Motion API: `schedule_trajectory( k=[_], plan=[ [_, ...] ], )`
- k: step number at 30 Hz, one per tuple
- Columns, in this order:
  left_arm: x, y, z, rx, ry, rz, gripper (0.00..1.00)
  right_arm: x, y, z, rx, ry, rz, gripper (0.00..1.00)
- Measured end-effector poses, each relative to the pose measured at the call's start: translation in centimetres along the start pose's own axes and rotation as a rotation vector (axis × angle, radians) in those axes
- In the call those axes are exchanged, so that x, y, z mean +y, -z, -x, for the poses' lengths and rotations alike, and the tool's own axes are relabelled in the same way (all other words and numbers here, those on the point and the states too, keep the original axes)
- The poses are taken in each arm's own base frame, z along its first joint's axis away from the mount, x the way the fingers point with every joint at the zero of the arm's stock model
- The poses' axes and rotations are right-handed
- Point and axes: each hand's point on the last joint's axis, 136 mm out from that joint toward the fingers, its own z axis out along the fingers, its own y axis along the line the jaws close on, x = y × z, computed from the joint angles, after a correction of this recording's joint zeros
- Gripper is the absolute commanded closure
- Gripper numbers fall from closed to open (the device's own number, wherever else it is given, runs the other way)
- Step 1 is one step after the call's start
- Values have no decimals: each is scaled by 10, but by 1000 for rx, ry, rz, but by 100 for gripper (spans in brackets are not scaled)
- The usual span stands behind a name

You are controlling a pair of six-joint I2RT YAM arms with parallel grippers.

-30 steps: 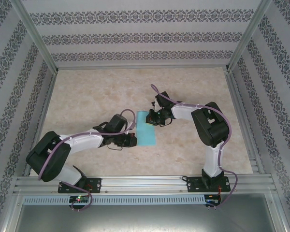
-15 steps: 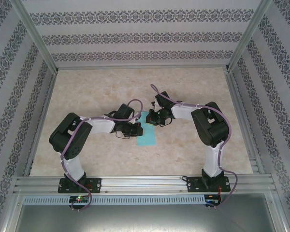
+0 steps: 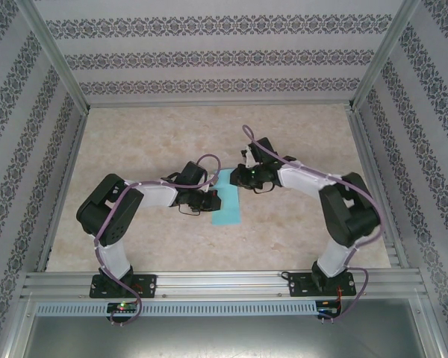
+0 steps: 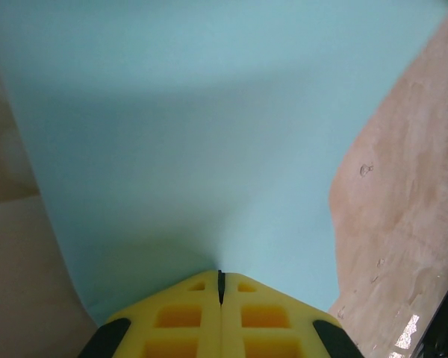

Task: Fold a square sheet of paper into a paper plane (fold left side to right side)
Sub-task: Hold the square sheet of paper at the center of the table, then first fold the square sheet of paper in half at the center of the table.

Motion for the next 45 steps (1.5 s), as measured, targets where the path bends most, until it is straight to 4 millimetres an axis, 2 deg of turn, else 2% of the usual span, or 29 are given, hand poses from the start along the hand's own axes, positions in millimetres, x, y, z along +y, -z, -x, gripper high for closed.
schedule_trajectory(
  k=[3,8,11,19,23,30,35,40,45],
  plan=[
    [-1,-1,-1,0,-6,1,99,2,11,-18,7,15,8,97],
    [-4,-2,-3,3,-14,3,99,-11,-6,-75,138,11,-36,98],
    [-4,-2,-3,2,-16,7,99,-17,-14,-96,196,7,-64,97],
    [-5,-1,-5,2,-18,17,99,-37,-23,-108,240,-25,-128,97],
    [-6,1,-3,-3,-4,18,98,-38,-23,-108,242,-25,-133,97],
    [-20,11,27,-65,-5,-8,98,-39,-24,-109,244,-17,-134,97],
    [-19,12,47,-100,4,-15,98,-39,-24,-109,244,-16,-134,97],
    [-10,-1,48,-78,20,0,98,-39,-24,-109,245,-16,-135,97],
    [-6,-4,49,-80,22,8,98,-40,-23,-109,245,-16,-136,97]
  ],
)
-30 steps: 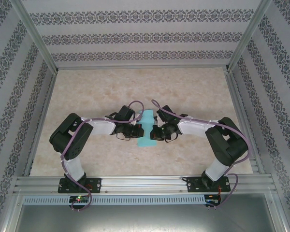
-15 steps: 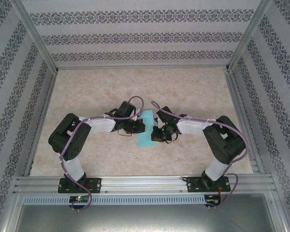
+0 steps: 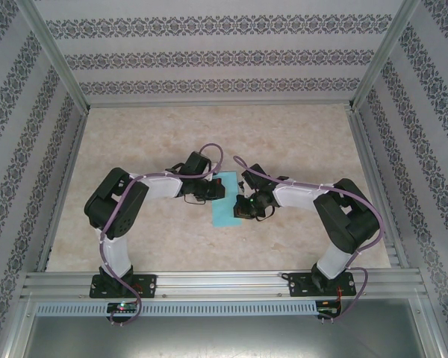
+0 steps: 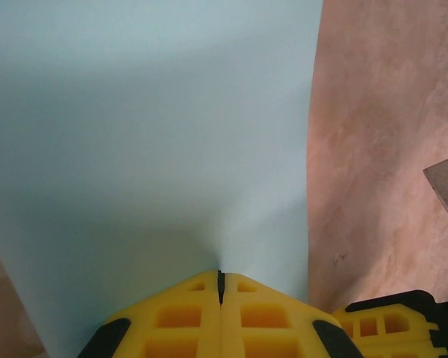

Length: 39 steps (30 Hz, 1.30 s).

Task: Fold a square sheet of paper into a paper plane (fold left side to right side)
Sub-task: First fold the square sheet of paper in half at the center of the table.

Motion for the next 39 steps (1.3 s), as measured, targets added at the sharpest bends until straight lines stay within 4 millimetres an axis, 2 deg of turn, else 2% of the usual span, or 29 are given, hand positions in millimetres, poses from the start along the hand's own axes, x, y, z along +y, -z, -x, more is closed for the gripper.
schedule_trajectory(
  k=[7,24,30,35,39],
  plan=[
    [11,-3,-2,-35,-19,15,97,-1,0,0,1,7,-4,97],
    [18,3,-1,-101,-78,8,94,-2,-1,0,7,22,-12,98],
    [30,10,12,-137,-72,30,94,-2,-1,0,11,25,-14,98],
    [45,15,36,-190,-57,69,94,-1,-1,-1,13,25,-13,98],
    [46,12,50,-195,-60,66,94,-1,-1,0,14,25,-11,97]
  ],
)
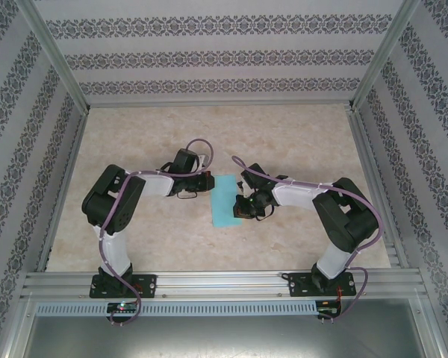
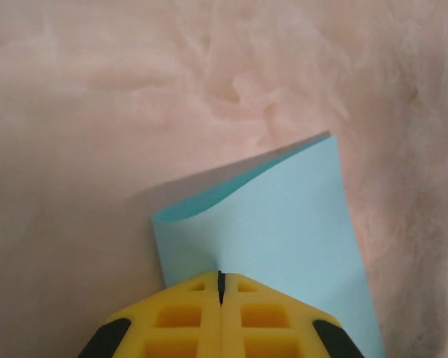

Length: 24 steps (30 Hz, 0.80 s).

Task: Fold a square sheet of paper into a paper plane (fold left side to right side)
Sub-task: First fold the square sheet of paper in half at the center of the table.

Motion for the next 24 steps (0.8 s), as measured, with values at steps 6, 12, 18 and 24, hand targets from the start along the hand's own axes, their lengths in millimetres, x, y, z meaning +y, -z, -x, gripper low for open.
schedule_trajectory(
  k=[6,12,18,24],
  plan=[
    [5,-9,23,-10,-4,9,95,1,0,1,-3,2,3,98],
    [6,-15,33,5,2,-8,95,2,0,4,-18,9,8,97],
    [3,-22,42,25,-2,-20,95,2,-1,9,-38,16,8,97],
    [16,-22,62,-3,-3,16,94,2,-1,8,-39,16,8,97]
  ],
)
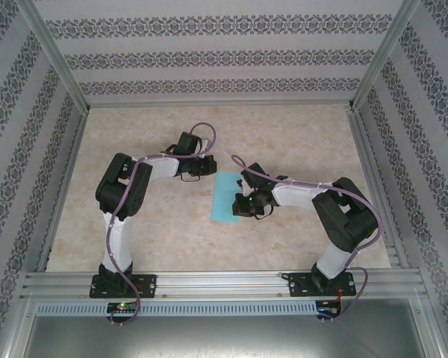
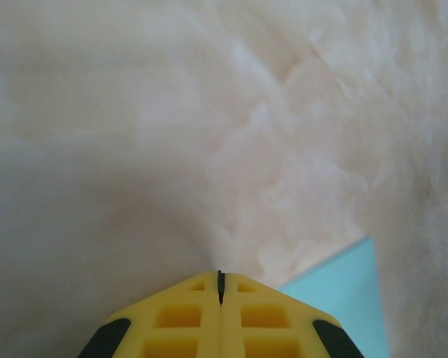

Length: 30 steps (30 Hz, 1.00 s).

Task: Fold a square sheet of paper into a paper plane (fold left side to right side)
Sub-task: First fold the square sheet of paper in half at the center of the table.

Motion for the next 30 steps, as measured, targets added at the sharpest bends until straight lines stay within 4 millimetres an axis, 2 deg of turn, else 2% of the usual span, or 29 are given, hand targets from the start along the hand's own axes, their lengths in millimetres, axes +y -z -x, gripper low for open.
schedule_trajectory(
  k=[5,7,9,12,15,17,21,25,28,30],
  plan=[
    [34,14,23,-60,27,80,94,0,0,0,-1,0,1,97],
    [38,23,26,-77,30,97,93,0,1,0,-1,1,1,96],
    [32,38,23,-91,25,98,93,0,2,-1,-1,2,0,94],
    [12,73,18,-134,6,74,92,-3,5,-6,6,15,-14,87],
    [-9,106,12,-181,-6,35,92,-8,11,-7,-1,17,-16,75],
    [-22,116,0,-180,-5,5,91,-9,19,-4,-26,19,-8,67],
    [-44,110,-45,-91,26,-56,91,-4,43,19,-135,25,37,57],
    [-53,95,-92,29,100,-90,91,-3,64,45,-253,6,92,49],
    [-59,80,-112,101,150,-117,92,-10,70,59,-312,-51,151,46],
    [-60,70,-121,138,170,-120,93,-14,70,62,-327,-88,182,50]
  ],
)
